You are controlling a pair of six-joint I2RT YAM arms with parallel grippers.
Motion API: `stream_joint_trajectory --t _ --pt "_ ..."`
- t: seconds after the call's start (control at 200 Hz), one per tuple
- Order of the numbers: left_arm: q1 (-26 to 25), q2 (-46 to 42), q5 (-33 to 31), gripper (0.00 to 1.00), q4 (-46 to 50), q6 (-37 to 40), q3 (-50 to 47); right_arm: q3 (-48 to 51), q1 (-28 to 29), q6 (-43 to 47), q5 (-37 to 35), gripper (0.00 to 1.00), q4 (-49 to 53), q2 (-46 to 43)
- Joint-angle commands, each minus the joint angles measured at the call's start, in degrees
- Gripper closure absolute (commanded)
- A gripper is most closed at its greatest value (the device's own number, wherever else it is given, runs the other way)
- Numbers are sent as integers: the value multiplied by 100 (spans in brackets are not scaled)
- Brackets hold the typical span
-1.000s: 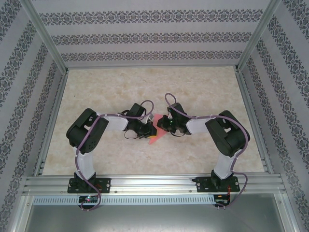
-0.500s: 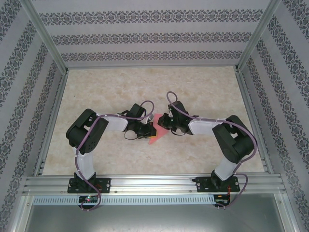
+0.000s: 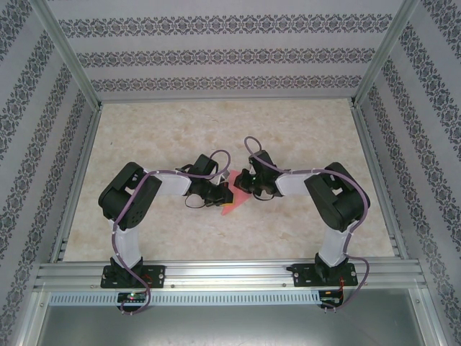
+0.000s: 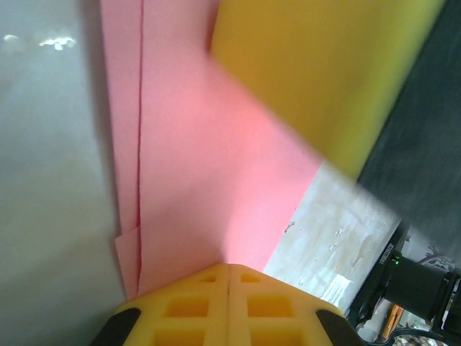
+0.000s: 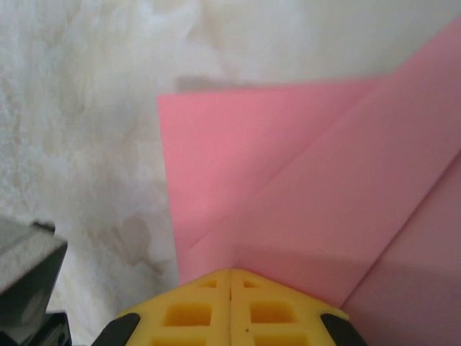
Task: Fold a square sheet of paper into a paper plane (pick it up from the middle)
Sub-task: Fourth fold the wing at the center of the table, then turn over the paper at the center of the table.
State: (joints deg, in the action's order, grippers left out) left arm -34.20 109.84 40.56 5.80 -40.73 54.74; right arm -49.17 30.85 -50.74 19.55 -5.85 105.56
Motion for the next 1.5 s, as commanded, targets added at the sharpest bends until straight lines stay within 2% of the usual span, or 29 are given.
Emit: stream_joint_trajectory --t 0.0,0.28,0.51,0.684,0.789,0.954,1.134,1.299,1.399,1.494 --pt "-9 368 -658 99 933 236 -356 -270 -341 347 -326 93 316 171" --pt "-16 374 -602 99 938 290 -393 -547 -900 590 -126 92 371 427" --pt "-10 206 -601 99 938 316 -454 -764 -1122 729 110 91 374 454" --pt "-9 77 -543 98 796 221 -497 -1223 -1187 1040 241 89 1003 236" --pt "-10 -63 -368 96 751 180 -426 -1172 -1103 1129 92 86 1375 -255" --pt "-9 -787 -219 86 845 135 -213 -497 -887 791 -87 80 1322 -964" --pt "32 -1359 -938 80 1676 411 190 208 -310 310 -607 70 1264 -1537" --pt "158 -1100 -1181 78 1991 696 418 688 88 -141 -933 63 1100 -1940" --pt "176 -943 -1260 74 1986 773 491 915 182 -387 -999 59 1013 -2056" --pt "176 -864 -1596 69 2205 928 638 1066 234 -540 -884 57 856 -2043"
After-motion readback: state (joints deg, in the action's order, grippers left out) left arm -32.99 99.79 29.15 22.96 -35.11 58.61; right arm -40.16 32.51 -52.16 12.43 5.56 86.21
